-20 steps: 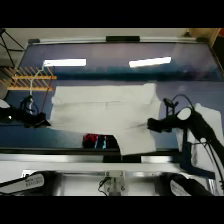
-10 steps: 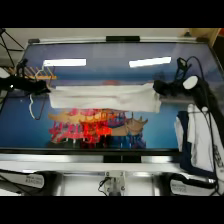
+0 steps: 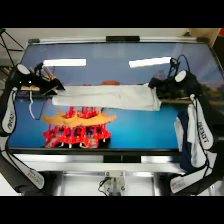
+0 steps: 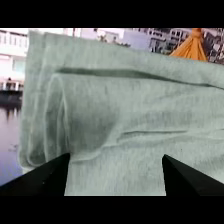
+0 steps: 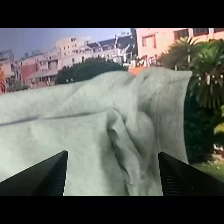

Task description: Fold the shirts.

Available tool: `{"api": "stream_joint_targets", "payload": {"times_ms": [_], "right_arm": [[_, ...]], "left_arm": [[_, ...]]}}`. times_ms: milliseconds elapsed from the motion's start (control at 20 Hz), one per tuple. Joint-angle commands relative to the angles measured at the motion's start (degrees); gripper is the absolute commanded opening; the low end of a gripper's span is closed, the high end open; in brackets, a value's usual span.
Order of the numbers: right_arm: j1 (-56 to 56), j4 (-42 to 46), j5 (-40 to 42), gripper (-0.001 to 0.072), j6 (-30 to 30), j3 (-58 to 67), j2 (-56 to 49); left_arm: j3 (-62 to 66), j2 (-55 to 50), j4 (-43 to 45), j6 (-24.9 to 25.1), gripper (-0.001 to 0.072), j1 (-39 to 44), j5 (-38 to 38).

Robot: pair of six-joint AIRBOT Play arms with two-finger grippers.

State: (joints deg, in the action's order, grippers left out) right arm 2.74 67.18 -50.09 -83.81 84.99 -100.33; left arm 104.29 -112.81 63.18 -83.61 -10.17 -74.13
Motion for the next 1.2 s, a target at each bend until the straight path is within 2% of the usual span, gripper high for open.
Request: {"api": "stream_joint_targets", "payload": {"times_ms": [0,250,400,450,500,550,600,650,700,750,800,1050,1150], "right_arm": [[2.3,3.2,-11.3,0.0695,2.8,1.2,-0.7],[3.1,-4.4,-12.3,0.0695,5.6,1.2,-5.0],[3.1,-7.3,-12.4,0.0690,2.6,1.2,-7.9],[3.1,-9.4,-12.8,0.0655,2.1,1.2,-8.6],[3.1,-11.7,-13.2,0.0500,2.1,1.2,-8.9],[3.1,-13.9,-13.3,0.0251,2.2,1.2,-8.9],[3.2,-15.9,-13.6,0.0090,2.5,1.6,-8.4],[3.4,-16.6,-14.7,0.0070,3.3,2.4,-7.7],[3.4,-16.5,-16.4,0.0070,4.1,3.8,-6.4],[3.4,-16.5,-18.8,0.0069,4.4,5.3,-4.9],[3.4,-16.6,-21.5,0.0070,4.4,6.7,-2.9],[3.4,-16.5,-34.4,0.0070,0.5,11.6,10.9],[3.4,-15.7,-37.9,0.0070,-0.8,11.6,16.8]], "left_arm": [[1.9,0.5,-0.2,0.6,0.0715,-0.5,-6.8],[1.9,5.4,-0.3,1.0,0.0714,1.0,-6.8],[1.9,7.0,-1.9,2.2,0.0714,3.2,-6.8],[1.9,7.2,-3.5,2.2,0.0714,4.2,-6.7],[1.9,7.1,-5.5,2.2,0.0714,5.2,-6.3],[1.9,7.0,-7.1,2.2,0.0713,6.4,-5.6],[1.9,6.9,-8.9,2.9,0.0711,7.8,-4.7],[1.9,6.8,-10.4,3.3,0.0613,9.2,-3.5],[1.9,6.6,-11.8,3.2,0.0317,11.0,-2.1],[1.9,6.2,-13.2,3.3,0.0096,13.2,-0.5],[1.9,5.7,-14.4,3.2,0.0045,15.6,1.0],[1.9,0.3,-16.7,3.2,0.0038,30.1,3.7],[1.9,-1.3,-16.7,2.4,0.0038,35.0,8.3]]}}
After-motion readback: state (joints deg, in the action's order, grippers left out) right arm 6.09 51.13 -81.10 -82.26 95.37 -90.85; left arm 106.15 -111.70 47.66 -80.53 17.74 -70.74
